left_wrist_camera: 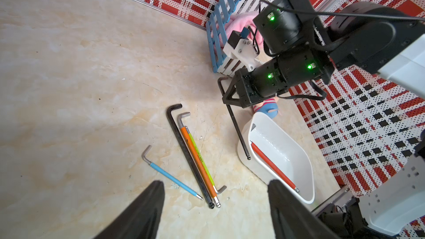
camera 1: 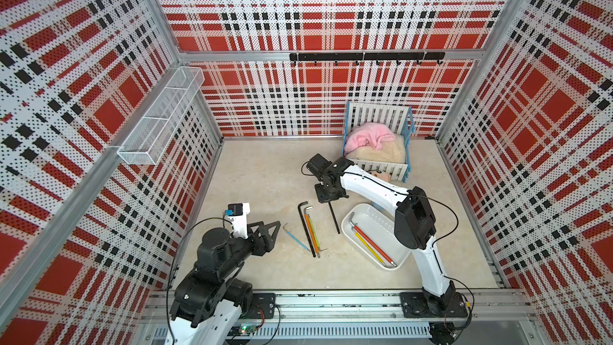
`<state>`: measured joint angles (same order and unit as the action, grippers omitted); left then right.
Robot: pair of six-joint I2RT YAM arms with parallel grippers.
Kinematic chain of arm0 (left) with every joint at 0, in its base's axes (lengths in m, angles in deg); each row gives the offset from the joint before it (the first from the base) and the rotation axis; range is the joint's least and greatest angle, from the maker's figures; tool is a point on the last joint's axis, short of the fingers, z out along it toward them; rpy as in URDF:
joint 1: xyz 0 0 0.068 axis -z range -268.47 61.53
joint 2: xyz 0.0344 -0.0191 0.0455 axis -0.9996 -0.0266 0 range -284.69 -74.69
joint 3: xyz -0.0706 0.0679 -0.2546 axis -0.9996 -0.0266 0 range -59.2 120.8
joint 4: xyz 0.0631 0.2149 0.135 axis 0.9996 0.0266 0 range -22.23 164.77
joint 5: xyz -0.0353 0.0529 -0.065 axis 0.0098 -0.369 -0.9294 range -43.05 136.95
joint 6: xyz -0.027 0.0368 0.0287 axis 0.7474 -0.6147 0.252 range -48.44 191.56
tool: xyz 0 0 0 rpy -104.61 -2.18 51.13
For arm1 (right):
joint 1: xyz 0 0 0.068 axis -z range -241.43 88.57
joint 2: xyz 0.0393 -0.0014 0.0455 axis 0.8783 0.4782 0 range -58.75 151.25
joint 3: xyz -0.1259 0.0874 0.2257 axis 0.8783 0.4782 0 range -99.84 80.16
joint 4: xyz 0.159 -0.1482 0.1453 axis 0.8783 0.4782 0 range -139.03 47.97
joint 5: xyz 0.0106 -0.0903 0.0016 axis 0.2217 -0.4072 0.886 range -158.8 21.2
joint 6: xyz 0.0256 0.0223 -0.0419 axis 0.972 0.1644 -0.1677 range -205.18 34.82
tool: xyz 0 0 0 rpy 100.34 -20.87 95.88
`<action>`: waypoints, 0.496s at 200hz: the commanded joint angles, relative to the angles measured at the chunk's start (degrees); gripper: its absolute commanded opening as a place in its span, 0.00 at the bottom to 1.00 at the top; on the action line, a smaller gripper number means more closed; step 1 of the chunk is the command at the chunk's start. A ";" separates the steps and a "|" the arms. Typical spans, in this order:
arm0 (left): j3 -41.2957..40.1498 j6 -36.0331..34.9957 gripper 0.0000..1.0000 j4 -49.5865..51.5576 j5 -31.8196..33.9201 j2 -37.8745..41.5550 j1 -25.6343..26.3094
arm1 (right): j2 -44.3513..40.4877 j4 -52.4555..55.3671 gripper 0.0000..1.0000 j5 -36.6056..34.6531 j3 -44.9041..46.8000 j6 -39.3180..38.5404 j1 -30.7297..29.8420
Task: Put the hex key on the desktop into the storage box
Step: Pick up the Allen key from the center of the board, then place the Allen key in the storage box.
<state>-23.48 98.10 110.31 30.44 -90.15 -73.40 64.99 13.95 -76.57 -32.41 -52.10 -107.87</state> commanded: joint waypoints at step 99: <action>-0.28 -1.23 0.76 -0.11 -1.15 -0.27 -0.44 | -29.50 -6.80 0.00 1.11 26.27 -15.82 3.43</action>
<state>-23.48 98.02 110.29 30.33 -90.22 -73.40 42.78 10.74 -76.13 -12.63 -61.17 -105.86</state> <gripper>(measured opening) 0.763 0.102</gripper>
